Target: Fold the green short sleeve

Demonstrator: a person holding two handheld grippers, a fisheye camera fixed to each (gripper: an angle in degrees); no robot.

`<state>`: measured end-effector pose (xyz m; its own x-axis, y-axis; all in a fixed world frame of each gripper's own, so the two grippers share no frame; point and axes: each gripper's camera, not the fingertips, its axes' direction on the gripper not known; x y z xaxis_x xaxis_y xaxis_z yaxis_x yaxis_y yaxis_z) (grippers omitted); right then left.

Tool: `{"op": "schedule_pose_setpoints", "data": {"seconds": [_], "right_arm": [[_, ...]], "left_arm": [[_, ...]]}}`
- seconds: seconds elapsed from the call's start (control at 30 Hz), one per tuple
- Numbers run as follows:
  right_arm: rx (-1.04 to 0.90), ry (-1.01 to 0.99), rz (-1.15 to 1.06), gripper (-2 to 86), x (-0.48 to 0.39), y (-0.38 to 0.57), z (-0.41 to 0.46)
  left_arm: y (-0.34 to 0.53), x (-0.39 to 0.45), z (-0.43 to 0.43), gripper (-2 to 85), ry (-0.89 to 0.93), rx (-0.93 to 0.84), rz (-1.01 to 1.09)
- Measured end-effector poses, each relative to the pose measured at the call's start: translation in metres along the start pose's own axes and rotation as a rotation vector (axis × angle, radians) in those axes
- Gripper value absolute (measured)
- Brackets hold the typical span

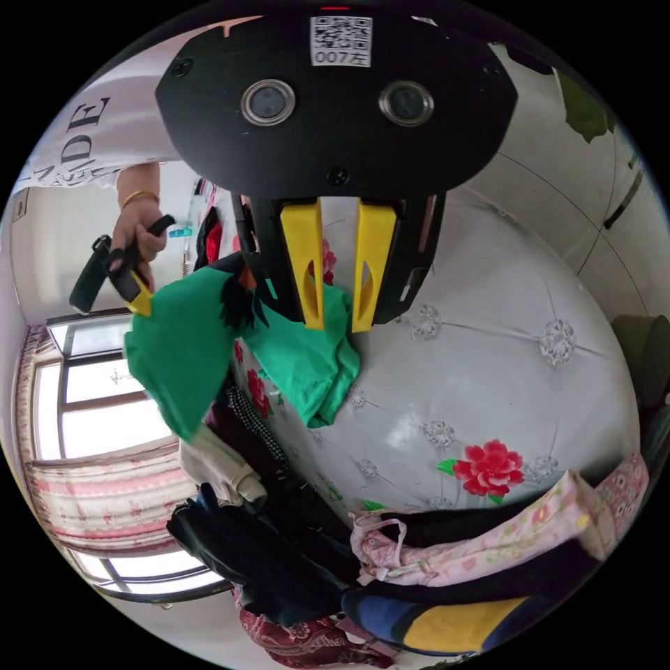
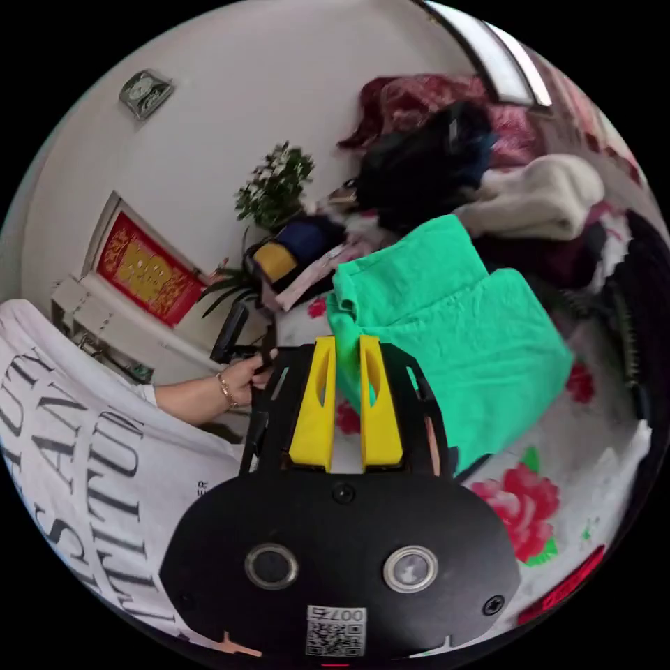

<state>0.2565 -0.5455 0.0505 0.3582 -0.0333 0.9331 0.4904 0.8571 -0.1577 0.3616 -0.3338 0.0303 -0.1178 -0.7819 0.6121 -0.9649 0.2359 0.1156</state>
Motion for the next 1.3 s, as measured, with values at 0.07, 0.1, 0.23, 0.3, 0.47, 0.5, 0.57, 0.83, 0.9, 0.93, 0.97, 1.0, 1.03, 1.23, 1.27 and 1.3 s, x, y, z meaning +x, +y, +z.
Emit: {"op": "schedule_pose_setpoints", "data": {"seconds": [0.07,0.1,0.23,0.3,0.47,0.5,0.57,0.83,0.9,0.93,0.97,1.0,1.03,1.23,1.27,1.3], "right_arm": [[-0.144,-0.081,0.023,7.2,0.003,-0.003,0.053],[-0.22,-0.087,0.058,7.3,0.008,-0.002,0.078],[-0.193,-0.105,0.175,8.0,0.039,0.014,0.072],[-0.113,-0.059,0.253,8.4,0.06,0.026,0.044],[0.088,-0.033,0.657,9.8,0.14,0.094,-0.017],[0.142,-0.066,0.751,10.0,0.155,0.115,-0.022],[0.189,-0.133,0.852,10.4,0.17,0.139,-0.02],[0.111,-0.311,0.884,7.8,0.189,0.134,0.035],[0.082,-0.295,0.867,6.6,0.188,0.129,0.035],[0.082,-0.279,0.85,5.8,0.184,0.127,0.03],[0.085,-0.276,0.836,5.5,0.182,0.126,0.026],[0.096,-0.276,0.805,4.9,0.176,0.126,0.018],[0.108,-0.268,0.781,4.4,0.17,0.127,0.007],[0.227,-0.223,0.753,2.8,0.154,0.158,-0.077],[0.244,-0.212,0.751,2.6,0.153,0.162,-0.088],[0.28,-0.182,0.738,2.5,0.15,0.171,-0.114]], "left_arm": [[0.001,-0.008,0.0,6.1,-0.003,0.001,-0.017],[0.002,-0.014,-0.001,6.1,0.001,0.002,-0.032],[0.001,-0.026,-0.004,7.8,0.056,-0.001,-0.05],[0.0,-0.033,-0.01,9.0,0.093,-0.008,-0.047],[-0.008,-0.035,-0.019,11.8,0.126,-0.035,0.02],[-0.013,-0.034,-0.015,12.7,0.131,-0.048,0.038],[-0.021,-0.033,0.0,14.1,0.171,-0.097,0.041],[-0.055,-0.004,0.062,11.7,0.118,-0.289,0.114],[-0.061,-0.005,0.062,9.4,0.154,-0.322,0.077],[-0.061,-0.001,0.061,9.0,0.153,-0.322,0.09],[-0.061,0.01,0.055,8.4,0.147,-0.313,0.133],[-0.059,0.024,0.05,8.0,0.148,-0.304,0.173],[-0.058,0.03,0.049,7.9,0.15,-0.304,0.186],[-0.037,0.118,0.06,7.2,0.255,-0.344,0.3],[-0.034,0.142,0.07,7.1,0.295,-0.364,0.32],[-0.029,0.171,0.081,7.1,0.33,-0.382,0.369]]}}
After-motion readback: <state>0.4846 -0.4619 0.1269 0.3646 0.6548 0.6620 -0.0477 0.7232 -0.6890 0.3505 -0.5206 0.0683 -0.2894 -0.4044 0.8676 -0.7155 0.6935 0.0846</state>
